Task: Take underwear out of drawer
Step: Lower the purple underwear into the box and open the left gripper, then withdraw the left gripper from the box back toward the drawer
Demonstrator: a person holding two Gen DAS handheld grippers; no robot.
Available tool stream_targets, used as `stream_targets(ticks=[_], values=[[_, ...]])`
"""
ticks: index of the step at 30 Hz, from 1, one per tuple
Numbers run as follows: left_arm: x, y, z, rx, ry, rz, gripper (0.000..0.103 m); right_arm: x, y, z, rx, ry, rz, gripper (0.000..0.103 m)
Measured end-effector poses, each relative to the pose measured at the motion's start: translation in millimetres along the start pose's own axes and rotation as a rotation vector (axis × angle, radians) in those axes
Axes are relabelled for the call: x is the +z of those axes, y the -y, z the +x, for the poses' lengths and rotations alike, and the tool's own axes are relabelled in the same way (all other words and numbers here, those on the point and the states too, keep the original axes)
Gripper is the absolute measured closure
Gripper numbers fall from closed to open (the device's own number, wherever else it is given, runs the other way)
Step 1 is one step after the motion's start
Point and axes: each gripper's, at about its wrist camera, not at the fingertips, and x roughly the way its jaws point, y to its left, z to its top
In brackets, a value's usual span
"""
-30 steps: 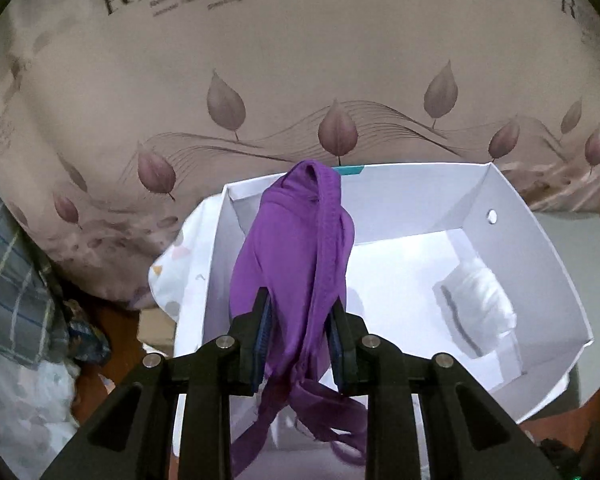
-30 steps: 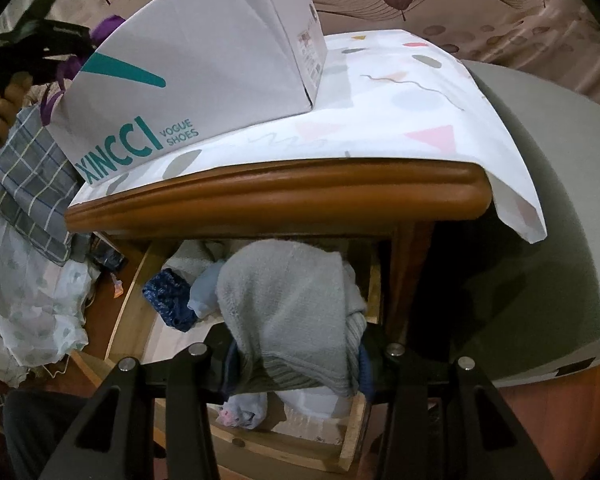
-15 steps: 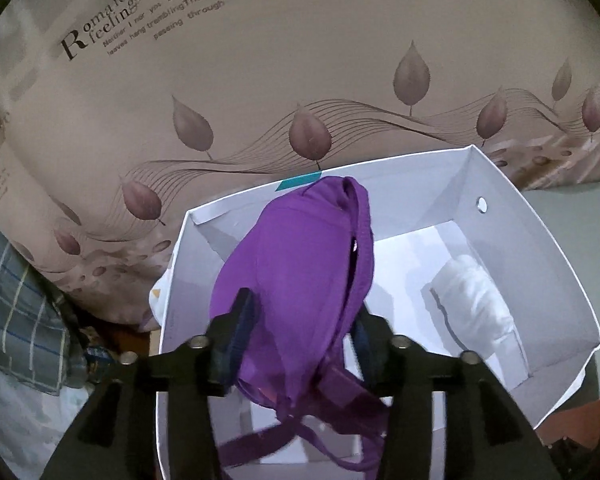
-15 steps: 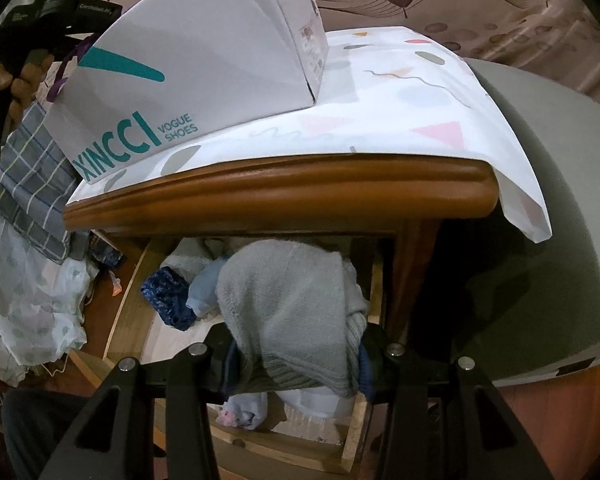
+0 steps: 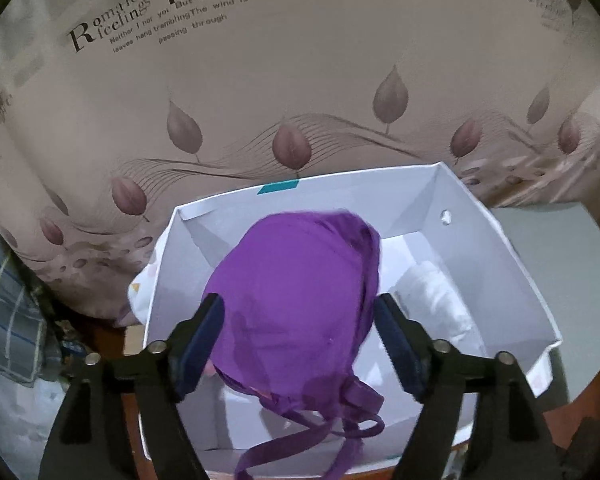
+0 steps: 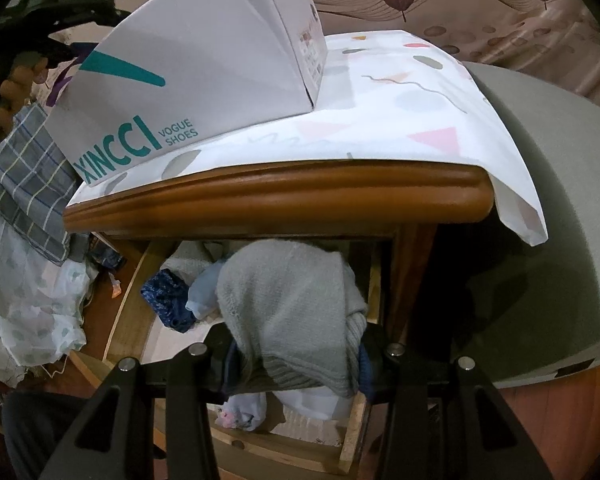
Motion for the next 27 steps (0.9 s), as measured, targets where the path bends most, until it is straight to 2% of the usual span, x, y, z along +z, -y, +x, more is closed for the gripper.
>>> stream_targets(ticks=[3, 9, 12, 19, 23, 27], values=[[0.9, -2.7, -8.3, -0.011, 0.03, -0.023, 0.02, 0.4, 0.0, -0.4, -0.003, 0.002, -0.001, 0.058], [-3.4, -17.0, -30.5, -0.05, 0.08, -0.103, 0.019, 0.5, 0.6, 1.9, -0.011, -0.005, -0.005, 0.058], [-19.8, -24.4, -46.7, -0.024, 0.111, -0.137, 0.018, 0.5, 1.0, 2.9, -0.012, -0.007, -0.009, 0.058], [-100.5, -33.3, -77.0, 0.118, 0.167, -0.134, 0.015, -3.3, -2.5, 4.8, -0.023, -0.01, -0.038, 0.058], [-157.5, -42.5, -69.9, 0.182, 0.137, -0.143, 0.014, -4.8, -9.4, 3.0, -0.023, 0.005, -0.06, 0.058], [-204.2, -62.6, -46.5, 0.2, 0.056, -0.218, 0.014, -8.9, -22.6, -4.3, -0.027, 0.034, -0.13, 0.058]])
